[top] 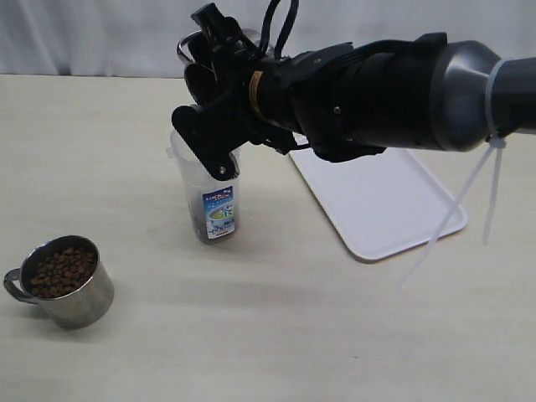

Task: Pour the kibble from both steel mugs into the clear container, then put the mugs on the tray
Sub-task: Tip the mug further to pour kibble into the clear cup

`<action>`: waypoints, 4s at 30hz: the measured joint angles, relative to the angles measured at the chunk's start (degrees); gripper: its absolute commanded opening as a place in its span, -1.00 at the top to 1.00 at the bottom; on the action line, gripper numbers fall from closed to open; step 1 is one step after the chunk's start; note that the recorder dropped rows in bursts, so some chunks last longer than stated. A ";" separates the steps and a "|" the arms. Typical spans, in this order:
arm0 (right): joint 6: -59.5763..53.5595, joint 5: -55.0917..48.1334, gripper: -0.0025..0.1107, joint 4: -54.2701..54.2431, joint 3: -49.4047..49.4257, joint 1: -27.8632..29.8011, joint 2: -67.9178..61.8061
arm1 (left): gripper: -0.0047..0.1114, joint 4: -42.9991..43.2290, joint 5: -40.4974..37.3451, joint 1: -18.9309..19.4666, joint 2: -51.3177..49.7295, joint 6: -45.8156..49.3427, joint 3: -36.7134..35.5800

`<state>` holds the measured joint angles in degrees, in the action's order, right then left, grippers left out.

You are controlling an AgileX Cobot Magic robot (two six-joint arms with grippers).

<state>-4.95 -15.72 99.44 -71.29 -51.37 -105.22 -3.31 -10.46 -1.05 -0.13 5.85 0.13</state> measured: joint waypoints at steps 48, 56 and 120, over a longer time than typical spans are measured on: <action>-9.13 -4.34 0.88 0.00 -0.13 -1.99 0.00 | 0.92 0.00 0.00 0.00 0.00 0.00 0.00; -10.38 -4.48 0.88 0.00 -0.22 -1.99 0.00 | 0.92 0.00 0.00 0.00 0.00 0.00 0.00; -29.87 -9.29 0.88 -0.02 -0.22 -6.65 0.00 | 0.92 0.00 0.00 0.00 0.00 0.00 0.00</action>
<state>-34.82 -25.01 99.42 -71.51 -58.02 -105.22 -3.31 -10.46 -1.05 -0.13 5.85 0.13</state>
